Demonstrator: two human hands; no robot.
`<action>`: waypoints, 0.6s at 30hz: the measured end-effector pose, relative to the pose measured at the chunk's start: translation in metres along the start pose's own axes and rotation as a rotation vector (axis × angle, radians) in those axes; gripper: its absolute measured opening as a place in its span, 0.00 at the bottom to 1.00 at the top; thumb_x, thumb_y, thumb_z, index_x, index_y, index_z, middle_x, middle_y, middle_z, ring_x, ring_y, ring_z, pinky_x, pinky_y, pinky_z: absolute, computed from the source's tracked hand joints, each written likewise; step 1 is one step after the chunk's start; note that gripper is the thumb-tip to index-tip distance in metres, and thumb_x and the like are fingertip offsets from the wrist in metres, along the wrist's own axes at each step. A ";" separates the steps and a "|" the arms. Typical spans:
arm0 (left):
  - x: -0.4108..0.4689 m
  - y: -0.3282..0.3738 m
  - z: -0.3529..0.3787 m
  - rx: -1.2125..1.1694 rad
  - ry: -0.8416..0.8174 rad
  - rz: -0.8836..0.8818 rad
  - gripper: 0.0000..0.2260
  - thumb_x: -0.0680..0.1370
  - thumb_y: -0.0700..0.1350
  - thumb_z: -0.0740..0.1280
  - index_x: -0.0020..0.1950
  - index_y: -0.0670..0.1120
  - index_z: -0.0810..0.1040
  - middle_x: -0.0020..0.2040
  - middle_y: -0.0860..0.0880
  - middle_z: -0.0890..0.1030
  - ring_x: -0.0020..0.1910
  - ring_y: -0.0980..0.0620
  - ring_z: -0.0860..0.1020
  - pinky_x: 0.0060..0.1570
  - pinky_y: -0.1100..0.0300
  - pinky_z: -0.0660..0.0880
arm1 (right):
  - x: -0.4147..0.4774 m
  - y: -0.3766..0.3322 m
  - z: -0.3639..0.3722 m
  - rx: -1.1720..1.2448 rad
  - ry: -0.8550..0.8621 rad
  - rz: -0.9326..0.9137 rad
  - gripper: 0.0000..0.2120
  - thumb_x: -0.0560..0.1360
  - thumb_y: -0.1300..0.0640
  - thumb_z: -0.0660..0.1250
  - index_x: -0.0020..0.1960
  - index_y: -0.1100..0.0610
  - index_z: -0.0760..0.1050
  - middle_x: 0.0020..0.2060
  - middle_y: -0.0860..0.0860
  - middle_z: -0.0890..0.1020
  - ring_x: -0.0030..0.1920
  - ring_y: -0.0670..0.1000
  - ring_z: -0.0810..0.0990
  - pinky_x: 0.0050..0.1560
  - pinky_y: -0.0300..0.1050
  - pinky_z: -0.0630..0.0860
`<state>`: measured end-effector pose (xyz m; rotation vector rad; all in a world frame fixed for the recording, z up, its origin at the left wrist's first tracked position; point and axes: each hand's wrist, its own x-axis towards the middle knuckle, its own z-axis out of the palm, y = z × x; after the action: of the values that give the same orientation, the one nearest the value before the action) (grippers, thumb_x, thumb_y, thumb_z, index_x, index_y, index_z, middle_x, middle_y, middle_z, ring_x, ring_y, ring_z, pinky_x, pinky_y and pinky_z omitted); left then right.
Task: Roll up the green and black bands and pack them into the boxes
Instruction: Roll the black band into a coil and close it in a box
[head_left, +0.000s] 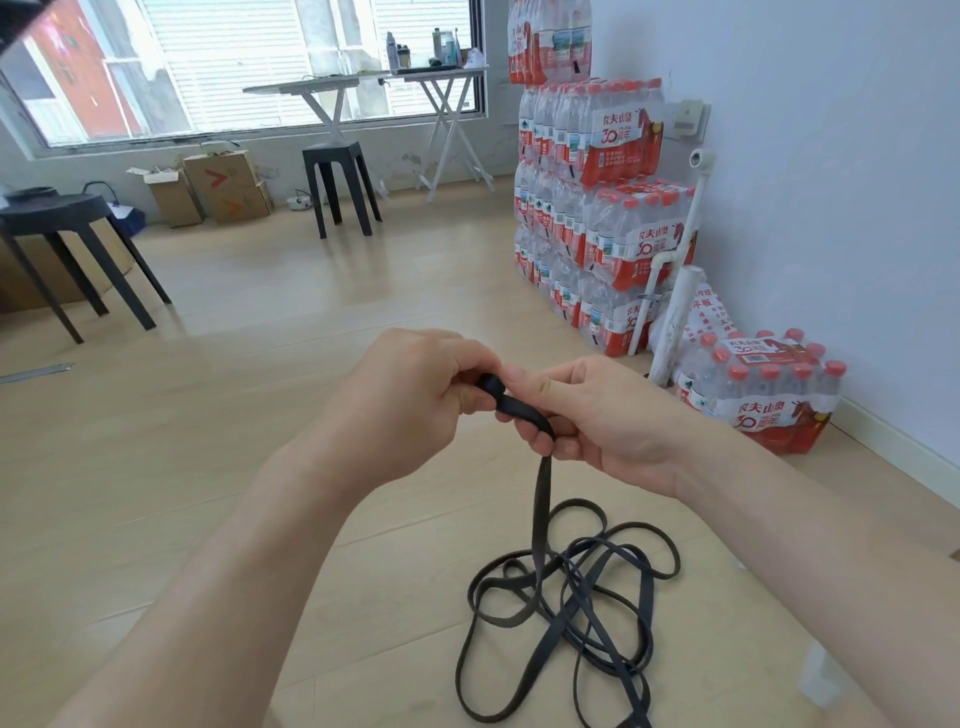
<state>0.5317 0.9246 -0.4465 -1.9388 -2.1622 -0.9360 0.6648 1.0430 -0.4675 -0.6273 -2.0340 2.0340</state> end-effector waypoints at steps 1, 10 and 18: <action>0.000 0.000 0.001 0.007 -0.012 0.027 0.08 0.71 0.35 0.71 0.45 0.47 0.83 0.39 0.51 0.81 0.40 0.50 0.78 0.44 0.50 0.76 | 0.000 0.000 0.001 -0.015 0.019 -0.011 0.25 0.67 0.41 0.70 0.47 0.64 0.81 0.34 0.54 0.77 0.31 0.46 0.72 0.32 0.37 0.64; -0.001 -0.001 0.007 -0.345 0.042 -0.134 0.09 0.67 0.36 0.76 0.43 0.47 0.82 0.39 0.46 0.82 0.39 0.48 0.80 0.44 0.54 0.78 | 0.000 0.005 0.000 -0.018 0.025 -0.148 0.11 0.72 0.52 0.69 0.42 0.61 0.81 0.30 0.51 0.77 0.31 0.47 0.73 0.32 0.35 0.66; -0.004 -0.013 0.011 -0.933 -0.037 -0.261 0.11 0.65 0.44 0.76 0.46 0.43 0.85 0.42 0.41 0.79 0.46 0.36 0.76 0.54 0.41 0.73 | -0.001 0.005 0.001 0.299 -0.183 -0.144 0.12 0.72 0.58 0.64 0.50 0.65 0.78 0.33 0.53 0.77 0.34 0.48 0.74 0.30 0.33 0.68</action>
<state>0.5242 0.9261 -0.4621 -1.9532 -2.2294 -2.2841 0.6655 1.0415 -0.4720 -0.2399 -1.7502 2.3142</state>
